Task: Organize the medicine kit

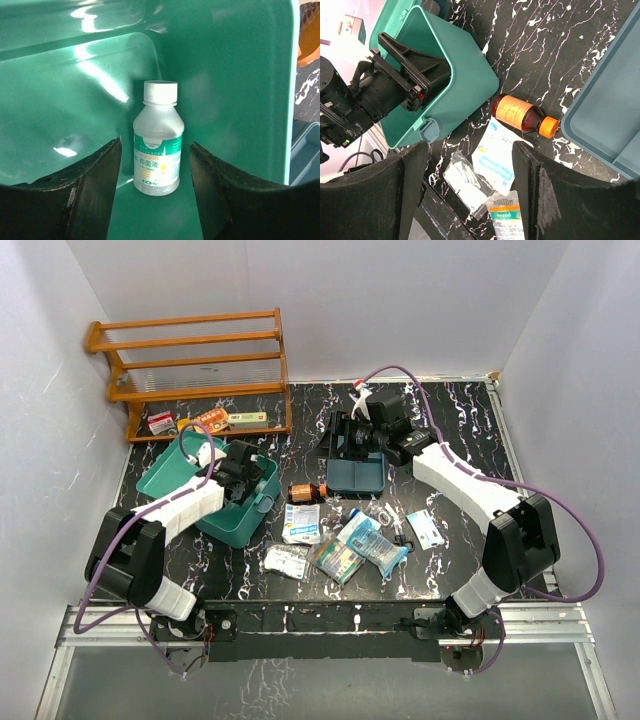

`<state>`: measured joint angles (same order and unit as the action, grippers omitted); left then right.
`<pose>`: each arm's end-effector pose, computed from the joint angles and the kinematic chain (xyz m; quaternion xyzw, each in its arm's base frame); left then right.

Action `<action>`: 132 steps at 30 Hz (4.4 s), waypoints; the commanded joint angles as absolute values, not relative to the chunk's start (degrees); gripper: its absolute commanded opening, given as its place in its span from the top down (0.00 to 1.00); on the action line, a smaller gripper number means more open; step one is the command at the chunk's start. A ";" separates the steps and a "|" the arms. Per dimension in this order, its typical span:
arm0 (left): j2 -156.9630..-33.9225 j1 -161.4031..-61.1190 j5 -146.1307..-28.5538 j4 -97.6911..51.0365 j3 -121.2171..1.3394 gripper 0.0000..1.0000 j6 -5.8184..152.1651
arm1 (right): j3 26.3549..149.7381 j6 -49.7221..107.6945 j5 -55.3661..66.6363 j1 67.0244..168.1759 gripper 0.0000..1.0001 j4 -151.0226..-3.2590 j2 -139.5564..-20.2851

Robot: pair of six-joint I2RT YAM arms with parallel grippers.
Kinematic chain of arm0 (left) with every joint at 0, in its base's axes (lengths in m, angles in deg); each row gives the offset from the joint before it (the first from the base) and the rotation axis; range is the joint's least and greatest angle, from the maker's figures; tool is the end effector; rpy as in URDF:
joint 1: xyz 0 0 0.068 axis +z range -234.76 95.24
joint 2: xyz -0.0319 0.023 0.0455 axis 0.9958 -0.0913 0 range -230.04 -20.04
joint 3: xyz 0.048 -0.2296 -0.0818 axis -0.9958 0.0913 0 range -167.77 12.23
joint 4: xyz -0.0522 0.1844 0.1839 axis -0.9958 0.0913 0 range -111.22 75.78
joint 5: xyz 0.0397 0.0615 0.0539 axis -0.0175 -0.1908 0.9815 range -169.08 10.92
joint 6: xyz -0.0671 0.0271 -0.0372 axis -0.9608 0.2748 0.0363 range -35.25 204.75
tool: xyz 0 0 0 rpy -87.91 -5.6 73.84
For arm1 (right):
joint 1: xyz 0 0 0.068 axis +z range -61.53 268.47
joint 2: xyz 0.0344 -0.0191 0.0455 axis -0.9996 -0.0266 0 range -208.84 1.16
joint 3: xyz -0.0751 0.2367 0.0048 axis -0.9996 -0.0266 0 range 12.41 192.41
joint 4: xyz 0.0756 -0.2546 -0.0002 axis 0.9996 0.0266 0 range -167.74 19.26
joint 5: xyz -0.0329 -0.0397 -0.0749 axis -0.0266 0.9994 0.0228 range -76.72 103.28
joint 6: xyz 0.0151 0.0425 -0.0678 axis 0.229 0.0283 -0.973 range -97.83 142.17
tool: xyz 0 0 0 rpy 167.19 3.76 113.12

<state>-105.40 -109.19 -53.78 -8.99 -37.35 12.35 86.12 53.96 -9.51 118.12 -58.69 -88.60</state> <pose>0.3132 -0.1091 0.1518 -0.4420 0.8004 -0.1257 0.3850 0.3246 0.2162 0.2609 -0.0748 0.8715 0.3815 0.2990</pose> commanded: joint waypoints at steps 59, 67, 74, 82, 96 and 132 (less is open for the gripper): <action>-103.55 -106.30 -62.73 -13.33 -39.52 0.64 42.66 | 91.19 52.96 3.91 119.89 0.53 -56.87 -93.06; -99.29 -106.30 -67.60 -12.38 -41.60 0.60 50.31 | 90.94 52.79 6.47 120.27 0.52 -55.25 -94.88; -104.07 -106.29 -73.49 -17.66 -38.95 0.75 52.16 | 85.97 55.21 6.92 120.80 0.53 -59.63 -92.88; -111.20 -106.30 -73.37 -20.65 -38.71 0.91 54.26 | 81.15 54.13 6.94 120.86 0.55 -62.73 -89.79; -115.16 -106.30 -72.61 -24.76 -41.09 0.80 47.55 | 78.99 52.20 7.21 120.88 0.55 -63.08 -87.67; -98.88 -106.14 -65.59 -7.87 -50.97 0.63 53.83 | 82.60 48.93 2.81 121.13 0.45 -60.36 -94.33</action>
